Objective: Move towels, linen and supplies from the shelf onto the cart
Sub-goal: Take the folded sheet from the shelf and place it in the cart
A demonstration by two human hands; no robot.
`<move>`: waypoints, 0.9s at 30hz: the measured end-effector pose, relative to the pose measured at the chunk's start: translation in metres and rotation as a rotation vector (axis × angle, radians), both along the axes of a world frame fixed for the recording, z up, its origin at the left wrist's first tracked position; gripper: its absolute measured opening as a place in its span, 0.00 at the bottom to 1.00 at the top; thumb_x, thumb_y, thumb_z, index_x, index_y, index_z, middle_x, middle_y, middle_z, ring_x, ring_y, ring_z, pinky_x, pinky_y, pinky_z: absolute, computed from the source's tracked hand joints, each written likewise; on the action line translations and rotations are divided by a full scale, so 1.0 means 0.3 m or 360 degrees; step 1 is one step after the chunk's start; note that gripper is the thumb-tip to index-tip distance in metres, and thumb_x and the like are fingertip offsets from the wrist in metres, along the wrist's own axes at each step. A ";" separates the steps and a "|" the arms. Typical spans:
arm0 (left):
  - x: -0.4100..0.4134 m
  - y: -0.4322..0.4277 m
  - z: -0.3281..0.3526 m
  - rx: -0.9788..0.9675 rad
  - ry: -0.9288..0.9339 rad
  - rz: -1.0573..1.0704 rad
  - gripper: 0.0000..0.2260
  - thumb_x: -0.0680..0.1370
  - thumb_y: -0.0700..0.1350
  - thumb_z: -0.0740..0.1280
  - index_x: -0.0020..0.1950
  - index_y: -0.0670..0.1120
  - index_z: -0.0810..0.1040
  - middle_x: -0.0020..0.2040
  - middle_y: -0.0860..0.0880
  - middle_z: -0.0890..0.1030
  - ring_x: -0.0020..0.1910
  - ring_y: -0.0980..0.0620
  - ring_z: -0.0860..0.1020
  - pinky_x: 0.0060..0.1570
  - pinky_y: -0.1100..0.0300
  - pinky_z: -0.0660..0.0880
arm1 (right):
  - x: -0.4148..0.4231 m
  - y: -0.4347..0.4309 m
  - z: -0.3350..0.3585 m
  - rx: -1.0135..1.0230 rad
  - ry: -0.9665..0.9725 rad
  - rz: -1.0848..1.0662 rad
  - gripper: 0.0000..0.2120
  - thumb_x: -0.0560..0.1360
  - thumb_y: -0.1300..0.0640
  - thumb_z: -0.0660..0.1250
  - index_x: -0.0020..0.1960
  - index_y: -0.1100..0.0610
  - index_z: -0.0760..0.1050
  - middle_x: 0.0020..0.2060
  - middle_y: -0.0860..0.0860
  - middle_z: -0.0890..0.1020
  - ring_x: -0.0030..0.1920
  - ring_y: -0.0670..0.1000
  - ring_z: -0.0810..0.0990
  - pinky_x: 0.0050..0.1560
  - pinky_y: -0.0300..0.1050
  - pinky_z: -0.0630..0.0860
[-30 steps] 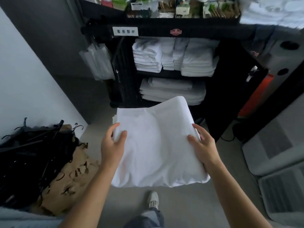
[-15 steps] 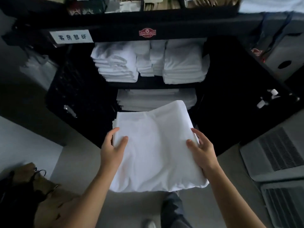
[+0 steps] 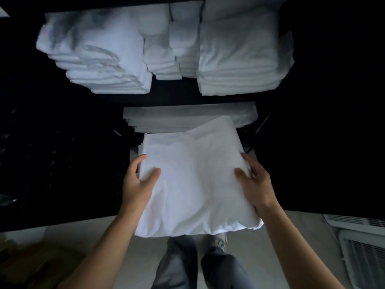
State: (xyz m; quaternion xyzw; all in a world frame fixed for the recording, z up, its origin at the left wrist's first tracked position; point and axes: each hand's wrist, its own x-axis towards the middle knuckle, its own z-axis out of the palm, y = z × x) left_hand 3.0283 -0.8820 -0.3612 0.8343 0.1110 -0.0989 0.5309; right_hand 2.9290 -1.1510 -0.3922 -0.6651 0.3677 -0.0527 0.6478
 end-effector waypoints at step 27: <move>0.726 -0.206 -1.115 -0.0590 -0.0629 -0.0140 0.21 0.74 0.38 0.75 0.63 0.55 0.77 0.56 0.52 0.81 0.50 0.61 0.81 0.44 0.69 0.77 | 0.632 -0.204 -1.044 -0.0330 -0.0596 -0.0135 0.21 0.75 0.55 0.72 0.65 0.40 0.75 0.62 0.45 0.78 0.60 0.47 0.78 0.61 0.50 0.77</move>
